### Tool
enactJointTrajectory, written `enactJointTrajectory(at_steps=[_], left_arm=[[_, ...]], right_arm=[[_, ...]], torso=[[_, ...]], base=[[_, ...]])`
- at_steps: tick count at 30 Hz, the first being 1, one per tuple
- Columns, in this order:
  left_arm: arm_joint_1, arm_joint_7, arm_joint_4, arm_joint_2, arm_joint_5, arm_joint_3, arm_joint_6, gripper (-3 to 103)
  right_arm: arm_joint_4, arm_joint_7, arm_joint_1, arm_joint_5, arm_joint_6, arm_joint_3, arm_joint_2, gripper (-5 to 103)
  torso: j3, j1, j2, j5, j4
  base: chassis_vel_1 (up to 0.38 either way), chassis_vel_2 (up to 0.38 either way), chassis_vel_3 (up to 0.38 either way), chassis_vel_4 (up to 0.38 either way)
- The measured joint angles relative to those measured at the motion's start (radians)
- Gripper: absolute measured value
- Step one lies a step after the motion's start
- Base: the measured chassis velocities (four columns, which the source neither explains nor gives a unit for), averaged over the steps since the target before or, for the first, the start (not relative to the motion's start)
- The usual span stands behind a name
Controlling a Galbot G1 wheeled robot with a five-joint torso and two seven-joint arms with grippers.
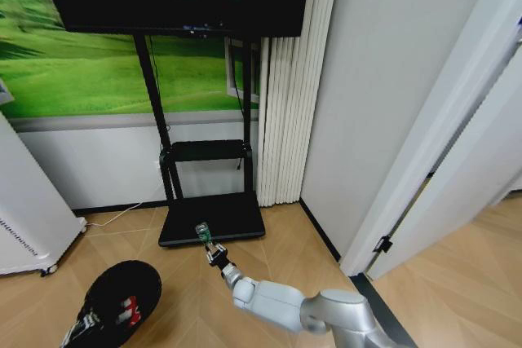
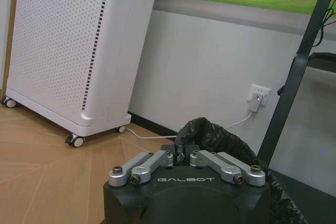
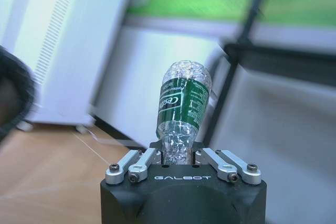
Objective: Pick up the trash bin and place the garbage on the floor into it.
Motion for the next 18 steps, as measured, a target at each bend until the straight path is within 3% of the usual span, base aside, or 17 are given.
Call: enactJointTrajectory(at_steps=[5,8,14,18], left_arm=[[0.0,0.008,0.002,0.009,-0.02,-0.019,-0.001,8],[-0.007,0.006,-0.001,0.017,-0.025,-0.024,-0.001,8],[-0.019,-0.002,-0.006,0.029,-0.031,-0.025,0.004,8],[-0.037,-0.009,-0.006,0.037,-0.033,-0.019,0.01,8]], right_arm=[[-0.017,-0.127,0.075,-0.143,0.163,-0.012,0.031,24],[0.013,-0.166,0.117,-0.193,0.185,-0.03,0.032,24],[0.09,-0.171,0.161,-0.175,0.186,-0.083,0.024,24],[0.117,-0.168,0.168,-0.145,0.184,-0.125,0.06,24]], torso=[[0.0,0.0,0.0,0.0,0.0004],[0.0,0.0,0.0,0.0,0.0004],[0.0,0.0,0.0,0.0,-0.0002],[0.0,0.0,0.0,0.0002,0.0004]], base=[[0.0,0.0,0.0,0.0],[0.0,0.0,0.0,0.0],[0.0,0.0,0.0,0.0],[0.0,0.0,0.0,0.0]])
